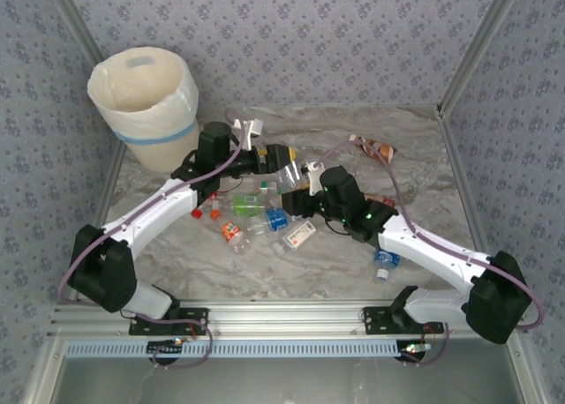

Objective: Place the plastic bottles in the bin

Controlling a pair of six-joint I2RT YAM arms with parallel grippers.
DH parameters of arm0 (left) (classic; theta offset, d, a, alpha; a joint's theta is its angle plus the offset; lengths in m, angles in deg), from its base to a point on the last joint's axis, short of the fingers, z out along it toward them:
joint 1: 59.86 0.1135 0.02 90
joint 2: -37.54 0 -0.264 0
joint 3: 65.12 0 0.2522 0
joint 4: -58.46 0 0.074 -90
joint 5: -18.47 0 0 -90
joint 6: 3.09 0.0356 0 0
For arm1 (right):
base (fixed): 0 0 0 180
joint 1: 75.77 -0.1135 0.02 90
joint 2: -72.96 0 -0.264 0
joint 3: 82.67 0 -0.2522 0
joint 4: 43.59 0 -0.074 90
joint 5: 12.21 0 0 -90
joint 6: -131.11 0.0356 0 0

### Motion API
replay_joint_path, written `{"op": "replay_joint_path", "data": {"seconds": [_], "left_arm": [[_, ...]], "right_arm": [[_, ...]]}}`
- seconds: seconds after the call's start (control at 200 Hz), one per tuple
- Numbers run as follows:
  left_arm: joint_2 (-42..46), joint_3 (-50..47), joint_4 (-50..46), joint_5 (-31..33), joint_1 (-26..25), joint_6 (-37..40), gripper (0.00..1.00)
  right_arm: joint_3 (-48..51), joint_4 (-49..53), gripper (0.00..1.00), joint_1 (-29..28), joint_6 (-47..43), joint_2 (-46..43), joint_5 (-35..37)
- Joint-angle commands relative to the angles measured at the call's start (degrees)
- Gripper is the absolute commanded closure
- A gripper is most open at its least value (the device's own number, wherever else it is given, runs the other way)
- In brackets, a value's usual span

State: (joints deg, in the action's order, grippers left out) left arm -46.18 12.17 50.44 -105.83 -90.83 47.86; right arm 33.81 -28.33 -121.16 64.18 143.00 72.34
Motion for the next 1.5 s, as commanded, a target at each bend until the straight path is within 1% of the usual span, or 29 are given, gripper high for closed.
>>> {"op": "replay_joint_path", "data": {"seconds": [0.0,0.06,0.155,0.285,0.355,0.42,0.51,0.615,0.66,0.72,0.795,0.845,0.864,0.914,0.994,1.089,1.164,1.279,1.364,1.429,1.464,1.494], "left_arm": [[-1.1,4.3,-0.7,-2.8,-0.8,1.9,0.05],[-1.2,4.8,-1.0,-4.1,-0.9,2.1,0.1],[-0.9,4.5,-1.3,-4.1,-1.5,3.0,0.2],[-0.6,4.8,-2.0,-4.5,-1.8,3.5,0.4],[-0.2,4.6,-2.1,-4.5,-1.8,4.0,0.48],[0.3,4.5,-3.1,-3.0,-1.8,4.7,0.54],[1.2,5.0,-4.8,-0.7,-1.4,5.6,0.61],[2.1,6.2,-6.6,0.5,-0.7,6.9,0.68],[2.4,7.4,-9.1,1.4,-0.4,8.2,0.7],[2.6,9.7,-13.8,4.2,-0.1,10.5,0.73],[3.1,11.4,-17.1,6.8,0.6,12.9,0.78],[3.7,12.2,-19.3,9.9,1.1,14.0,0.84],[3.9,12.6,-19.9,11.3,1.4,14.4,0.88],[4.3,13.6,-22.4,15.0,2.2,15.4,0.94],[5.0,15.8,-25.9,20.8,3.6,16.8,1.0],[6.2,18.9,-28.5,26.8,5.3,18.3,1.0],[7.1,21.8,-30.0,33.4,6.0,19.7,1.0],[8.9,24.5,-29.0,42.6,6.7,21.8,1.0],[9.3,27.3,-28.0,45.6,7.2,23.9,1.0],[8.4,31.3,-28.7,47.8,7.2,26.1,1.0],[7.6,33.9,-29.6,50.1,7.2,27.2,1.0],[6.8,36.3,-30.4,53.4,7.3,28.0,1.0]], "right_arm": [[-3.1,-3.6,0.46,-1.1,-3.7,0.5,-1.1],[-3.5,-4.5,0.46,-1.3,-3.8,0.6,-0.3],[-4.3,-6.0,0.46,-1.2,-4.0,1.2,0.1],[-5.0,-7.4,0.45,-1.5,-4.2,1.8,0.6],[-5.0,-8.1,0.45,-1.4,-4.3,1.5,0.6],[-5.0,-8.7,0.42,-1.5,-4.6,1.2,0.3],[-5.0,-7.9,0.36,-1.4,-5.6,0.5,0.1],[-5.2,-4.3,0.22,-1.3,-7.0,-0.3,2.8],[-5.3,-2.6,0.17,-1.3,-7.5,-0.9,4.5],[-5.4,0.4,0.11,-1.3,-8.2,-1.7,6.9],[-6.1,6.0,0.05,-1.2,-8.5,-2.5,11.4],[-6.7,10.1,0.0,-1.1,-8.5,-2.8,13.4],[-7.0,11.6,0.0,-1.1,-8.4,-3.0,14.0],[-7.4,14.8,0.0,-1.2,-8.0,-3.2,15.9],[-7.5,18.9,0.0,-1.2,-6.0,-3.3,20.6],[-7.7,25.2,0.0,-1.1,-0.1,-2.8,28.8],[-7.6,30.3,0.0,-0.9,4.0,-2.5,33.6],[-7.0,34.4,0.0,-0.7,8.5,-2.7,36.6],[-6.8,35.6,0.0,-0.5,11.1,-2.6,38.6],[-7.0,36.2,0.0,-0.4,12.5,-2.4,40.2],[-7.1,36.5,0.0,-0.4,12.6,-2.2,40.8],[-7.2,36.5,0.0,-0.4,12.6,-2.1,41.3]]}}
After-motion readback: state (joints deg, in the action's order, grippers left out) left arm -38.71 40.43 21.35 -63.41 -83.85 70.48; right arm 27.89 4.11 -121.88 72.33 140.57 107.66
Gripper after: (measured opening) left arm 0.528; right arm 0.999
